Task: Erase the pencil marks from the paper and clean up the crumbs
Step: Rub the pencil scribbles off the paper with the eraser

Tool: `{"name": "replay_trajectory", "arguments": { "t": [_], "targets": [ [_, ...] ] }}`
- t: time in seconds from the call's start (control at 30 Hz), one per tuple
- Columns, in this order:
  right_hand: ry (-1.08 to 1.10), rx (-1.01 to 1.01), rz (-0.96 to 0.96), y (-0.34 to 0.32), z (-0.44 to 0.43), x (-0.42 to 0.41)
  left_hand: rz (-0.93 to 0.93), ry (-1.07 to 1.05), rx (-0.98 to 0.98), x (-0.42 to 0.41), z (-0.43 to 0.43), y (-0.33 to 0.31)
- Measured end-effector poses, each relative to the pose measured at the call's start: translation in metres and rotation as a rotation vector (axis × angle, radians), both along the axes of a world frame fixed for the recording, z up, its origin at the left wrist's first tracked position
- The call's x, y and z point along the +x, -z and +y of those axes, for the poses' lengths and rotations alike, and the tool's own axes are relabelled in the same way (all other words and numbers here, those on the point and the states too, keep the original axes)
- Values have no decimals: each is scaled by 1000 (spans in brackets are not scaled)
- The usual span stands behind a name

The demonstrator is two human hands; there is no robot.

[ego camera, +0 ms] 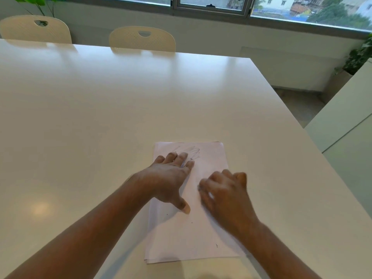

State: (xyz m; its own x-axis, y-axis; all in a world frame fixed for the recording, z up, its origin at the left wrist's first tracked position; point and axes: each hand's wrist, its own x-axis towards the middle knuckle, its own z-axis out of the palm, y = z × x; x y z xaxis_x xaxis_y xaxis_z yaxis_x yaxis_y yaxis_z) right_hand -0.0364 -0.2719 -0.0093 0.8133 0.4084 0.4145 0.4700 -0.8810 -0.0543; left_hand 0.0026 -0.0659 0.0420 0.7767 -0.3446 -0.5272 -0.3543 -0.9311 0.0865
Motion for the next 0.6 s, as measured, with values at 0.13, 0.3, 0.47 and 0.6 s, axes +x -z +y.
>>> {"name": "replay_trajectory", "arguments": {
  "t": [0.13, 0.3, 0.47, 0.6],
  "targets": [
    [7, -65, -42, 1, -10, 0, 2, 4, 1, 0, 0, 0],
    [194, -9, -16, -3, -28, 23, -4, 2, -12, -1, 2, 1],
    [-68, -22, 55, -1, -16, -26, 0, 6, 1, 0, 1, 1],
    [155, -3, 4, -4, -32, 4, 5, 3, -3, 1, 1, 2]
  ]
}}
